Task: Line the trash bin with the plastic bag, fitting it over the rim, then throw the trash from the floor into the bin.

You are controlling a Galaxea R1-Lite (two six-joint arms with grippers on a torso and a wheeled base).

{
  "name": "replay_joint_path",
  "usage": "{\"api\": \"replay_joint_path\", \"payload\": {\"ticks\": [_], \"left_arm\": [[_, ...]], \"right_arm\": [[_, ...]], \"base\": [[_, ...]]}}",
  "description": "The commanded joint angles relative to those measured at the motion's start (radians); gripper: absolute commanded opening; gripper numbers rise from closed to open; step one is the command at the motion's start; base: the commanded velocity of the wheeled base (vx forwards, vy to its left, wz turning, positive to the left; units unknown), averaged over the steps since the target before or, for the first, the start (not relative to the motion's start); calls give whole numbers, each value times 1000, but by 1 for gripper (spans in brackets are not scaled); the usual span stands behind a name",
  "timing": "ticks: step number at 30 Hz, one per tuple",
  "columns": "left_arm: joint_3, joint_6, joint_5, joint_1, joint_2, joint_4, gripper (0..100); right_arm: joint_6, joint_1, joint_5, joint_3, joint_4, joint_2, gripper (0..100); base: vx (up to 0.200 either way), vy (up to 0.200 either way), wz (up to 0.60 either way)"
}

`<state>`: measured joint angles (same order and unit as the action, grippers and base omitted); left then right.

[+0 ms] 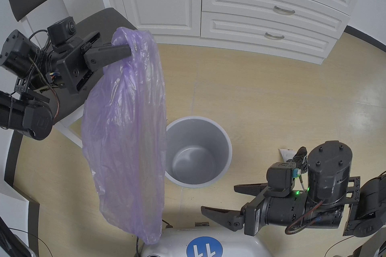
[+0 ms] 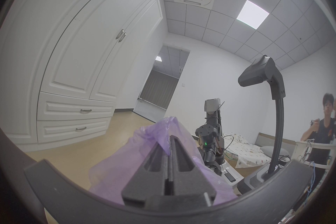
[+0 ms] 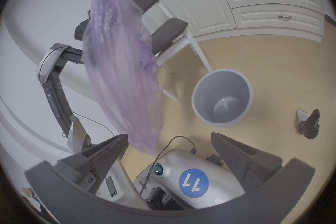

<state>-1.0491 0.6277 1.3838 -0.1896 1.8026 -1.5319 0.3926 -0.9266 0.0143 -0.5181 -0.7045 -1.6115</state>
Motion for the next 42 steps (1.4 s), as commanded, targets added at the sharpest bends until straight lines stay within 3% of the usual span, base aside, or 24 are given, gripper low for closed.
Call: {"api": "replay_joint_path", "payload": {"ticks": [1,7,11,20,27,32,35,42], "left_arm": [[-57,17,-6,-7,15,-1,0],[-60,15,-16,-8,-8,-1,0],[-25,7,-16,-8,-42,-2,0],[-12,3,-16,-24,-71,-1,0],[-22,1,-16,-28,-63,-1,0],[-26,3,-17,-22,-52,-1,0],[-26,1,-19,-16,-48,-1,0],[-26,1,-19,-16,-45,-1,0]], "right_arm": [[8,-52,-8,23,-52,-44,100],[51,-49,-42,43,-282,-219,100],[63,26,-63,41,-377,-266,100],[68,55,-60,13,-388,-332,100],[66,14,-66,27,-386,-303,100],[25,3,-68,86,-360,-225,100],[-54,51,-68,92,-302,-154,100],[-75,81,-68,76,-184,10,100]], "base": [[0,0,0],[0,0,0],[0,0,0],[0,0,0],[0,0,0],[0,0,0],[0,0,0],[0,0,0]]}}
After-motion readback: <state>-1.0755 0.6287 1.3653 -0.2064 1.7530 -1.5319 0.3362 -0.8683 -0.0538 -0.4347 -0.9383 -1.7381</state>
